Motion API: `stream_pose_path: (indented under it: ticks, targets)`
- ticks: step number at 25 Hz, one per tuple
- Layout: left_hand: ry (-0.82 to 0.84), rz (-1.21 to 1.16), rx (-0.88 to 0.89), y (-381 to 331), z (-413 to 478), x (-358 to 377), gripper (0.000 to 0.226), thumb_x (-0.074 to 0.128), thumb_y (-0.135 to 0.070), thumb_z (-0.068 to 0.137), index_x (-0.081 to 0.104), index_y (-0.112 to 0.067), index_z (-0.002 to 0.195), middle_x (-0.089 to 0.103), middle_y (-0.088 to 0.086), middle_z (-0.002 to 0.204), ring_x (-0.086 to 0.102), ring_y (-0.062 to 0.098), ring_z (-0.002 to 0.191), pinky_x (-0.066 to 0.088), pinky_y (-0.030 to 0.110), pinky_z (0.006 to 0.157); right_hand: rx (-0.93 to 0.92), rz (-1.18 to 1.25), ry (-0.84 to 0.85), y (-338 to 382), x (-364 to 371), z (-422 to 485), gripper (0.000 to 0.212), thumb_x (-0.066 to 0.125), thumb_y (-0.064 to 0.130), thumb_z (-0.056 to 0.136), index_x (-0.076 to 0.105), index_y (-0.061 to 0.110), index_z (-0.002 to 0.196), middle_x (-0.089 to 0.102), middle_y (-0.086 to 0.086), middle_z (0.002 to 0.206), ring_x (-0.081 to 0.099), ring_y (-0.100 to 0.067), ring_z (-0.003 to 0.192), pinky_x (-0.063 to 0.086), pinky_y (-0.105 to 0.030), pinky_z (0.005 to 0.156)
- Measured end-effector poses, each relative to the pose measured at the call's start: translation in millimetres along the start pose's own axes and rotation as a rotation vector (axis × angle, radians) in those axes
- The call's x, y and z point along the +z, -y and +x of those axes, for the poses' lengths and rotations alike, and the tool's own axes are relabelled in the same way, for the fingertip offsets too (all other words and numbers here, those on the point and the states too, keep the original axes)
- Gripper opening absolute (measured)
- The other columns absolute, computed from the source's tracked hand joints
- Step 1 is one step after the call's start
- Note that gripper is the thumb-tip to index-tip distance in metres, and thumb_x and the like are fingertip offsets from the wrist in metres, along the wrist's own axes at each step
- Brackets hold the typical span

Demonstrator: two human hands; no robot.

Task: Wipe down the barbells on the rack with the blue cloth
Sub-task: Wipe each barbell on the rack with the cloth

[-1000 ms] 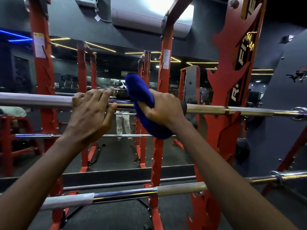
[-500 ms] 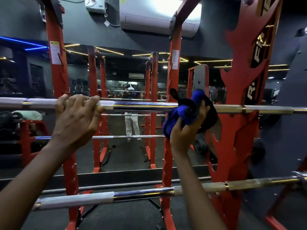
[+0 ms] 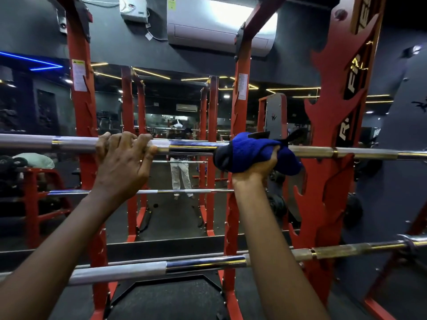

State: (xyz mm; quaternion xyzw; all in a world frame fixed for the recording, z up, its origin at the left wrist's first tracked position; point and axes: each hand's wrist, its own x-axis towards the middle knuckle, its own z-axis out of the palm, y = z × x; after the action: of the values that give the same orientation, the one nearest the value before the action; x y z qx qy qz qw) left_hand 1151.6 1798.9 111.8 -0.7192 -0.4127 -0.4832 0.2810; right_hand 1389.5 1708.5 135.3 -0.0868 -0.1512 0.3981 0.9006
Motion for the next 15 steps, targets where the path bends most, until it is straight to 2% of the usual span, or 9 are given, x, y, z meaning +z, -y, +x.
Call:
stream_pose_path:
  ticks: [2,4,5,7,9,10,12,15]
  targets:
    - [-0.002,0.000,0.005,1,0,2,0.045,0.028,-0.049,0.103,0.058,-0.022,0.125,0.051,0.007,0.107,0.046,0.032,0.110,0.026,0.054,0.109,-0.033,-0.031,0.049,-4,-3,5,0.052,0.031,0.064,0.104,0.060,0.020,0.097,0.069,0.002,0.060,0.068,-0.013,0.050,0.055,-0.021,0.050]
    - [-0.018,-0.009,0.001,1,-2,2,0.044,0.029,-0.048,0.103,0.057,-0.022,0.125,0.051,0.007,0.107,0.046,0.032,0.111,0.024,0.052,0.110,0.016,-0.163,0.139,1,-12,5,0.051,0.036,0.065,0.102,0.060,0.020,0.101,0.069,0.003,0.063,0.068,-0.012,0.053,0.056,-0.023,0.054]
    - [-0.023,-0.010,0.000,0,-2,3,0.044,0.029,-0.048,0.104,0.057,-0.022,0.124,0.050,0.007,0.107,0.046,0.032,0.111,0.024,0.052,0.110,0.065,-0.262,0.162,7,-17,5,0.050,0.042,0.063,0.102,0.063,0.017,0.110,0.072,0.001,0.070,0.070,-0.013,0.059,0.059,-0.026,0.059]
    - [-0.032,-0.013,0.000,-1,-2,3,0.043,0.029,-0.048,0.104,0.057,-0.023,0.123,0.050,0.007,0.107,0.046,0.032,0.111,0.024,0.052,0.110,0.142,-0.455,0.180,30,-26,4,0.042,0.058,0.045,0.101,0.067,0.010,0.124,0.077,-0.005,0.088,0.075,-0.019,0.077,0.062,-0.037,0.081]
    - [-0.034,-0.014,0.003,0,-2,4,0.042,0.029,-0.048,0.104,0.057,-0.022,0.123,0.050,0.007,0.107,0.045,0.032,0.112,0.024,0.053,0.110,0.098,-0.692,0.155,50,-32,-7,0.028,0.065,0.033,0.099,0.070,0.010,0.116,0.078,-0.005,0.096,0.075,-0.021,0.091,0.059,-0.041,0.091]
    - [-0.036,-0.016,0.005,0,-2,5,0.042,0.029,-0.047,0.104,0.057,-0.022,0.123,0.050,0.007,0.107,0.045,0.032,0.112,0.024,0.053,0.110,0.007,-0.827,0.123,54,-35,-11,0.026,0.068,0.033,0.097,0.069,0.013,0.114,0.078,-0.002,0.099,0.075,-0.020,0.095,0.058,-0.041,0.093]
    - [-0.048,-0.016,0.001,0,-2,7,0.042,0.030,-0.046,0.104,0.058,-0.021,0.124,0.050,0.007,0.108,0.045,0.032,0.113,0.024,0.053,0.111,-0.281,-1.015,0.093,52,-39,-16,0.034,0.073,0.031,0.094,0.064,0.017,0.124,0.075,0.003,0.105,0.071,-0.011,0.098,0.056,-0.036,0.096]
    - [-0.058,-0.012,-0.009,0,-3,8,0.042,0.032,-0.046,0.104,0.058,-0.021,0.126,0.051,0.007,0.110,0.044,0.031,0.115,0.022,0.052,0.114,-0.698,-1.192,0.244,35,-36,-8,0.040,0.075,0.024,0.092,0.053,0.026,0.125,0.067,0.012,0.102,0.067,0.002,0.090,0.053,-0.015,0.080]
